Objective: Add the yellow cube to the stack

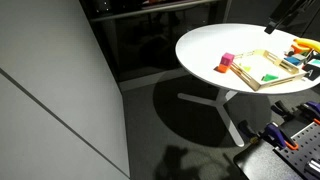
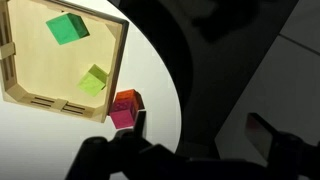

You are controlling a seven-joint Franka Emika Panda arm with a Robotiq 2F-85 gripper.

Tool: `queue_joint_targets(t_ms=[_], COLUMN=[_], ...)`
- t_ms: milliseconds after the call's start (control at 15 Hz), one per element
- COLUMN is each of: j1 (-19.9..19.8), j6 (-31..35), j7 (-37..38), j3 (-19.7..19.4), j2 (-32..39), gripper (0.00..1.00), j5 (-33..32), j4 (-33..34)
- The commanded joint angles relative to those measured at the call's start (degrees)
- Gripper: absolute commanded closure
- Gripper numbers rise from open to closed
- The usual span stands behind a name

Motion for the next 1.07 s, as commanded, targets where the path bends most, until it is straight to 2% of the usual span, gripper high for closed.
queue_joint_targets(t_ms=[0,400,733,1000], j1=[-0.2,-0.6,-1.6,-1.9], j6=[-0.2,-1.2,-3.6,-8.1], j7=[-0.1,-0.4,-1.8,-4.4], j3=[0.2,-0.8,-4.0,-7.3], j2=[0.0,0.5,1.2,3.1], gripper=[0.00,0.00,0.00,0.00], j5=[0.2,0.6,1.3,1.9], j4=[0.1,1.1,3.0,5.6])
